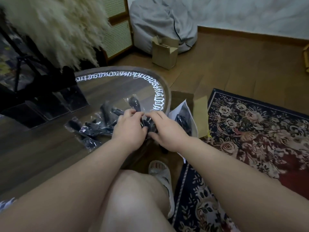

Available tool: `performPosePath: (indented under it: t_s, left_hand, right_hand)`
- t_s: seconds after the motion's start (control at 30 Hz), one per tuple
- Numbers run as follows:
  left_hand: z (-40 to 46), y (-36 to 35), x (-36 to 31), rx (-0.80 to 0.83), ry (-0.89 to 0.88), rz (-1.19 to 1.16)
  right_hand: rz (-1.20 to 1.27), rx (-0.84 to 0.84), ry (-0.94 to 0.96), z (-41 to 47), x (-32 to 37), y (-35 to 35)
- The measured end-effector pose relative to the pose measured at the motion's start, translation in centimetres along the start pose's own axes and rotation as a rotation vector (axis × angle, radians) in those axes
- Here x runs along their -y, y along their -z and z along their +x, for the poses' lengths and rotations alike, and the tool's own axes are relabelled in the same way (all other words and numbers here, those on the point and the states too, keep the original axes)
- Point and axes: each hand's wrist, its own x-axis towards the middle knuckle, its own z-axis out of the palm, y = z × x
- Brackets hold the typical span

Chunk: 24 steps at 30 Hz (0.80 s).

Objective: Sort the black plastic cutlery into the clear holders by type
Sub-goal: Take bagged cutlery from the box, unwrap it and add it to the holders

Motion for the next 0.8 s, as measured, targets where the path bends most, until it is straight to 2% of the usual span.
performPosePath:
  t_s: [0.1,0.27,0.37,0.43,0.5,0.63,0.73,0.8]
  left_hand:
    - [-0.1,0.6,1.2,-0.014,0.035,0.147]
    - [-0.7,1.7,3.8,0.052,0.088,0.198]
    - [-0.9,1.9,3.4,0.026,0.024,0.139]
    - [-0.9,1.8,2.2,0.016,-0.051,0.081]
    - [-0.8,1.4,0.8,0.019,-0.133,0.022]
    - [0.3,-0.2,-2.7,0.122,-0.292,-0.017]
    - [1.3,-2.5,-5.8,0.261,-0.396,0.043]
    - [2.1,-4.4,-7.5,0.357,-0.405,0.046]
  right_hand:
    - [0.029,0.001,-0.005,1.6,0.9,-0.6]
    - [-0.227,0.082,0.039,2.1,1.3,-0.7]
    - [-0.202,-0.022,0.018,0.8,1.0,0.1]
    - [-0.079,-0.169,-0.087,-0.4,-0.1,0.4]
    - [0.037,-0.241,-0.284,-1.8,-1.7,0.8]
    - [0.026,-0.158,-0.559,-4.3,-5.4,1.2]
    - [-0.031,-0.101,-0.642,-5.5,-7.6,1.5]
    - [-0.034,-0.106,-0.636,-5.9,-8.3,1.6]
